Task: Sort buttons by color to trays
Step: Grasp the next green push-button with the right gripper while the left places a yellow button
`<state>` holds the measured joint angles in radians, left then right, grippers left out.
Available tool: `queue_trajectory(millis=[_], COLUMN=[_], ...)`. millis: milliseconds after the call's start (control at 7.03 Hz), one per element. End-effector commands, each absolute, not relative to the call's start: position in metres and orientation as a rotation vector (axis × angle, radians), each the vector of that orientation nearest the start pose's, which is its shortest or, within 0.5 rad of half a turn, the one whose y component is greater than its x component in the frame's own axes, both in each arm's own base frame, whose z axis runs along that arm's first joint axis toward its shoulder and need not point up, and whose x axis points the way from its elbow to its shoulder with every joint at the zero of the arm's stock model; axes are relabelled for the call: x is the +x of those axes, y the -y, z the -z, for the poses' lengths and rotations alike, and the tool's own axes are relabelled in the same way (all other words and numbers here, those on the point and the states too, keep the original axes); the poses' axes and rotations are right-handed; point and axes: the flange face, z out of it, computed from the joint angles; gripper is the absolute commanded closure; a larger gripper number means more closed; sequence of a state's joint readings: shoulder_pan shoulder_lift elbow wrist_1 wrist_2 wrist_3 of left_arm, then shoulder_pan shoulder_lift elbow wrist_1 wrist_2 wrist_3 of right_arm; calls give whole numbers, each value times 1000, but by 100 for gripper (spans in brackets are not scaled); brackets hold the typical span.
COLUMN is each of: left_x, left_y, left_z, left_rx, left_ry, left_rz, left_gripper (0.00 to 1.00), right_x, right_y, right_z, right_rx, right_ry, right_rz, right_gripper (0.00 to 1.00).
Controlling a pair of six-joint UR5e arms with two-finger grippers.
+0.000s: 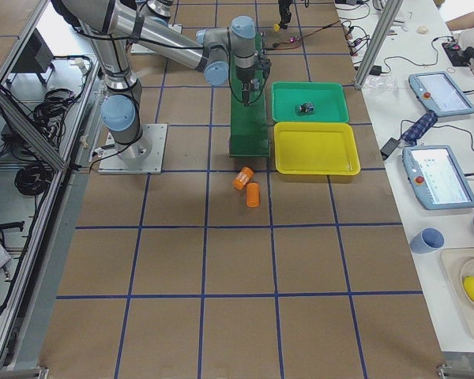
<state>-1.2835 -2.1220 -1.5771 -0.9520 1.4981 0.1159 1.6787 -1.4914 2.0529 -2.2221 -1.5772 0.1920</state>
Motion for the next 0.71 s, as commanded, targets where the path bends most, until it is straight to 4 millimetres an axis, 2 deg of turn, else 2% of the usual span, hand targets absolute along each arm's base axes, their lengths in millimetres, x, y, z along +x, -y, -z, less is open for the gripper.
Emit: queue_trajectory(millis=[0,142,284,427,569], left_x=[34,22,9,-15,-43], left_y=[636,611,581,548,548], left_z=[-282,-303,-296,-276,-279], left_rx=[-158,18,125,203,302], left_ry=[-3215,-3229,-3247,-3249,-3213], left_rz=[-15,-39,-93,-140,-44], left_gripper=[100,100,100,100,100], right_x=[220,225,231,232,232], right_y=[451,457,456,456,458], right_z=[-294,-279,-275,-272,-265], right_rx=[182,173,154,149,145], right_ry=[-3095,-3100,-3101,-3103,-3108], right_rz=[150,117,122,115,95], right_gripper=[0,0,0,0,0])
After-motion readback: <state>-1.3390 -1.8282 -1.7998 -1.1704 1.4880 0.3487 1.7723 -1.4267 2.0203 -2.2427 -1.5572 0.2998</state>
